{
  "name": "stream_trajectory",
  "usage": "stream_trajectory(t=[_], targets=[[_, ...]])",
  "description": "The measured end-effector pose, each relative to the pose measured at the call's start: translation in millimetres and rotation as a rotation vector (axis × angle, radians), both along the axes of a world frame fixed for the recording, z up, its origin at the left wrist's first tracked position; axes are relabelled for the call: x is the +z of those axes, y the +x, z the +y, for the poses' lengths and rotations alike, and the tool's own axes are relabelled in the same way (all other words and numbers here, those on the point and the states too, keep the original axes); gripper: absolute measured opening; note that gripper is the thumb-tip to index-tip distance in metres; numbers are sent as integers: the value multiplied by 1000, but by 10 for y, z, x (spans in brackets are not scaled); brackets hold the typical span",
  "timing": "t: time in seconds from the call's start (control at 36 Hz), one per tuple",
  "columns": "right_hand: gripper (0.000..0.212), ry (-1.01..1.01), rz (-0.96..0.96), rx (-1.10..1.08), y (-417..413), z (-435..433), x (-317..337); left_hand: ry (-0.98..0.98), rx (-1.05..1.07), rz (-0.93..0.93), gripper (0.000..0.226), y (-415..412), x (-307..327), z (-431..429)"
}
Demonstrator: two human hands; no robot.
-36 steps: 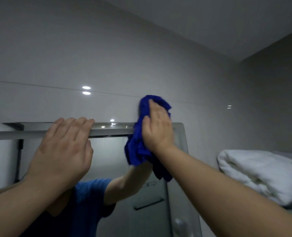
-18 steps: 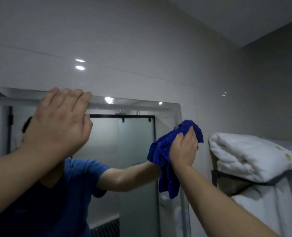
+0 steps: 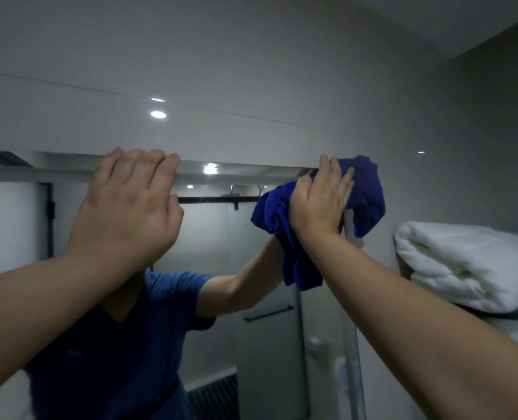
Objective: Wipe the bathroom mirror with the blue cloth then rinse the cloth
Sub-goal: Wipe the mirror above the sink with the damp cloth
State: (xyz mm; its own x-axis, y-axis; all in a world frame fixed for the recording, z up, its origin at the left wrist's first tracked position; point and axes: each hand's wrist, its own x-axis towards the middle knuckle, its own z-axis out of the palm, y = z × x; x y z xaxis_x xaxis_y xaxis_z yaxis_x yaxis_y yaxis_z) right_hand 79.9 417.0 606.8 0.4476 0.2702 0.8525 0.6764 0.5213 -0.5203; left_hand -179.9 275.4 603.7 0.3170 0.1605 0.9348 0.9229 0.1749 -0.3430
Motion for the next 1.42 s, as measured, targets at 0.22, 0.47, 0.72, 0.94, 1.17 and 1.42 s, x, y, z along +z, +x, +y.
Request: stream_trajectory(t=[0.22,0.47,0.72,0.94,1.17,1.42], targets=[[68,366,-494,172,-365,-211,-14,-19,-13,-12,60,37,-8,-4],[78,160,-156,72,-361,-147,-184,-75,-138,-86,57,272,-206,-49],[73,200,-37,34,-266,-28,-354,-273,-100,198,78,736,-1223,340],[69,-146,289,63,573,506,-1546,-215,56,305,67,686,-1348,471],[71,-286,364,72,451,386,-3527,-190,55,311,66,685,-1376,487],[87,-834,869,169,370,204,-5204,-165,26,309,64,692,-1393,501]])
